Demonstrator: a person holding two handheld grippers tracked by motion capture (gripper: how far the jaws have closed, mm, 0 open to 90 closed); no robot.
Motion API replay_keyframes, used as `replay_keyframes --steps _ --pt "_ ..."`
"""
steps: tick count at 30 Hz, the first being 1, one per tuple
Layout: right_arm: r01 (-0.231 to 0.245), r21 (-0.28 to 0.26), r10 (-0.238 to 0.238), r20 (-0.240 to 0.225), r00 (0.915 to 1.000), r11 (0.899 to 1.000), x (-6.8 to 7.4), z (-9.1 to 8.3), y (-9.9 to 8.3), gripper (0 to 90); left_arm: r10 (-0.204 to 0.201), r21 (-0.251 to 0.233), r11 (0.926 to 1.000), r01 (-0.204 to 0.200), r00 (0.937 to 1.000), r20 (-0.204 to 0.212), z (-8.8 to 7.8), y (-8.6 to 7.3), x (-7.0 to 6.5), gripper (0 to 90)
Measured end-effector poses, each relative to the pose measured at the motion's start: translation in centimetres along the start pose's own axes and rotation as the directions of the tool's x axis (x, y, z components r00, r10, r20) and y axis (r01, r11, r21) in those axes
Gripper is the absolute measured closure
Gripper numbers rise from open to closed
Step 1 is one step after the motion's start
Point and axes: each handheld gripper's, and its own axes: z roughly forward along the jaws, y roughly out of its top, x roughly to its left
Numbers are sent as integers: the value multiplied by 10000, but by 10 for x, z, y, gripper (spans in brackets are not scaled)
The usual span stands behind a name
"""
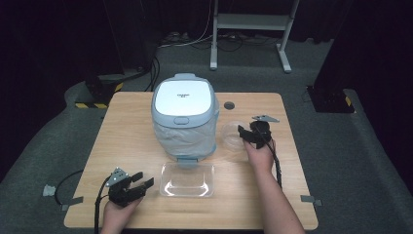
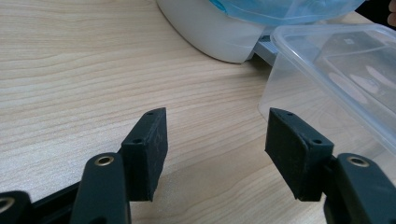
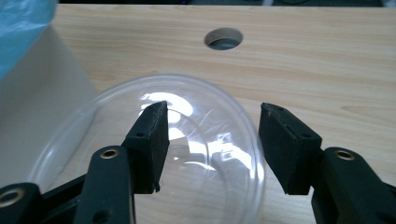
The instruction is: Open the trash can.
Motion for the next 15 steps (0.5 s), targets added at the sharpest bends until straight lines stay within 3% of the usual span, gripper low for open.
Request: replay_keyframes --steps 5,9,13,15 --pt "385 60 -380 -729 9966 9992 6 -6 -7 463 51 0 10000 -51 10000 -27 0 0 -1 388" --pt "904 91 -884 -1342 9870 9959 16 -18 -17 510 113 19 9999 -113 9999 -42 1 0 -2 388" --pt "1376 66 -1354 -1368 9813 9905 27 -32 -26 526 159 48 9999 -159 9998 -74 1 0 -2 388" --pt "1359 87 -1331 -1482 9800 9907 28 -39 -30 544 193 58 9998 -193 9998 -84 1 0 -3 388"
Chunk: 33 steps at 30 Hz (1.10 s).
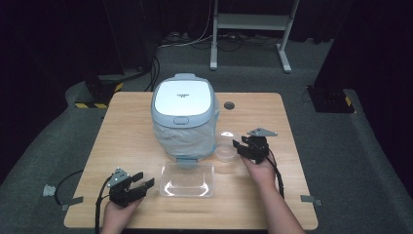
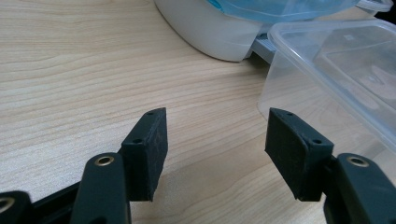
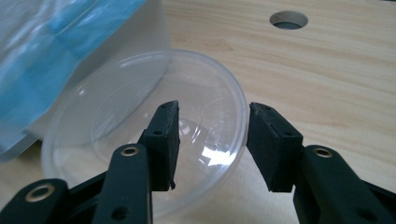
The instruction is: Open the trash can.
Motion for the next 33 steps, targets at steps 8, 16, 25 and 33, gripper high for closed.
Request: replay_keyframes --steps 8,16,25,33 --pt "357 84 -355 -182 9992 9993 15 -28 -16 566 42 -28 10000 -42 10000 -46 1 0 -1 389" --pt "21 -439 -7 329 9995 9990 12 -5 5 458 103 -218 9997 -110 9994 -318 0 1 -2 396" --pt "-431 -62 426 -644 9970 9991 10 6 -4 445 44 -299 9995 -52 9996 -262 -2 1 -3 397" --pt "570 84 -561 -807 9952 9983 50 -45 -35 488 105 -503 9987 -116 9997 -215 -8 2 -4 398"
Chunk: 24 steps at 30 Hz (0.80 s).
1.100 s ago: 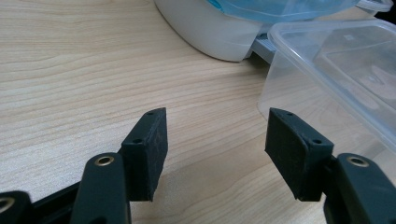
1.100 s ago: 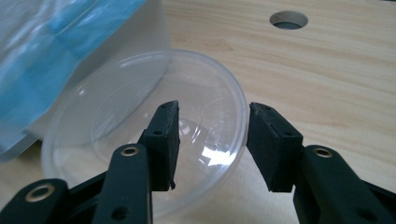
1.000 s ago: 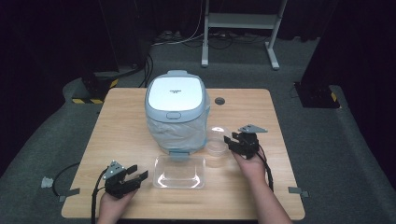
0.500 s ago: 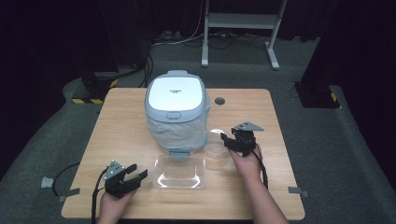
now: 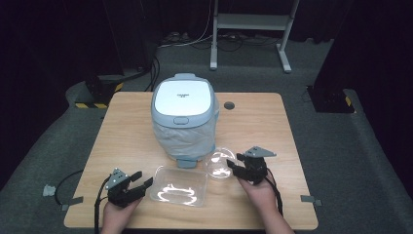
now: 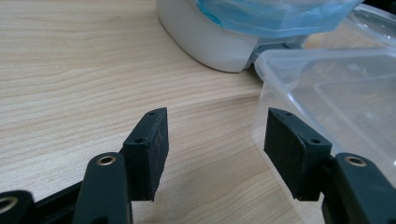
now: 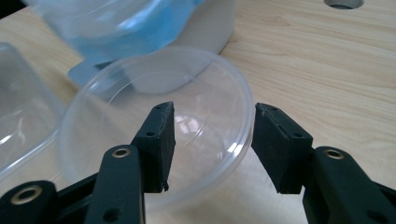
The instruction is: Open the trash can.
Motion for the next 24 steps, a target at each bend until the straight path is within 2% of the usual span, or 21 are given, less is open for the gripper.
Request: replay_keyframes --steps 2,5,9,11,13,15,18,22,23,24 --pt "47 -216 -41 278 9996 9998 6 -10 -3 485 6 -26 10000 -6 10000 -69 -2 0 -1 398" --pt "-50 -422 74 574 9983 9991 5 -18 -5 463 -19 -151 9999 15 9998 -203 -4 2 -1 398" --pt "-405 -901 529 1388 9889 9951 -8 -31 -14 448 -158 -256 9996 148 9992 -371 -7 5 3 402" --pt "-607 -967 770 1754 9815 9935 -17 -35 -21 445 -8 -288 9996 -4 9990 -438 -9 9 3 413" --pt "-737 -870 907 2111 9732 9935 -25 -36 -29 442 227 -356 9991 -247 9983 -546 -10 14 0 436" --pt "-655 -803 828 2368 9680 9946 -30 -36 -36 453 346 -440 9983 -371 9977 -581 -12 19 -3 459" --pt "-1054 -482 1141 2484 9619 9933 -39 -33 -49 469 498 -691 9962 -538 9970 -588 -15 28 -10 483" --pt "-774 333 651 2789 9581 9964 -44 -24 -59 486 876 -1015 9904 -937 9942 -627 -22 39 -20 475" --pt "-849 440 690 2839 9564 9954 -44 -22 -60 487 982 -1082 9885 -1052 9928 -681 -24 42 -22 463" --pt "-857 540 671 2825 9569 9949 -45 -21 -61 486 930 -1204 9877 -1001 9936 -636 -25 45 -24 449"
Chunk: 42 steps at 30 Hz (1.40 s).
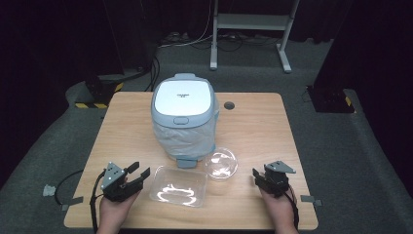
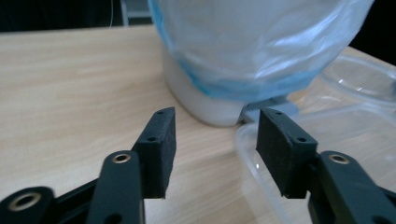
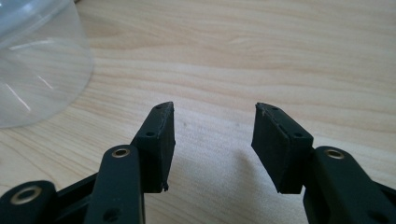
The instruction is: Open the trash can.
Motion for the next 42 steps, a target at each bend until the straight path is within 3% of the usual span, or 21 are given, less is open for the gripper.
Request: replay_keyframes --steps 7,13,17,22,27,29,36,42 --pt "116 253 -118 62 9999 9996 1 5 0 487 -71 -656 9978 94 9993 359 -5 19 -5 444" --pt "0 347 -3 91 10000 9994 1 6 -1 484 -257 -1312 9907 363 9963 819 -7 41 -11 496" --pt "41 432 -41 -5 10000 9991 2 6 -1 484 -85 -1723 9847 260 9948 1013 -8 56 -17 487" --pt "-18 518 22 -71 10000 9987 0 8 0 485 152 -1707 9853 52 9929 1180 -5 77 -26 459" --pt "-79 504 88 -174 9998 9987 -1 8 0 483 297 -2016 9795 -29 9911 1299 -1 92 -36 448" --pt "-84 510 94 -204 9997 9987 -1 8 0 480 419 -1947 9807 -170 9913 1246 2 97 -39 450" --pt "-130 510 145 -296 9995 9986 -2 9 0 480 951 -2145 9743 -681 9885 1179 13 119 -55 649" --pt "-50 533 64 -256 9997 9986 -2 9 1 479 1043 -2028 9758 -815 9891 1040 30 136 -61 772"
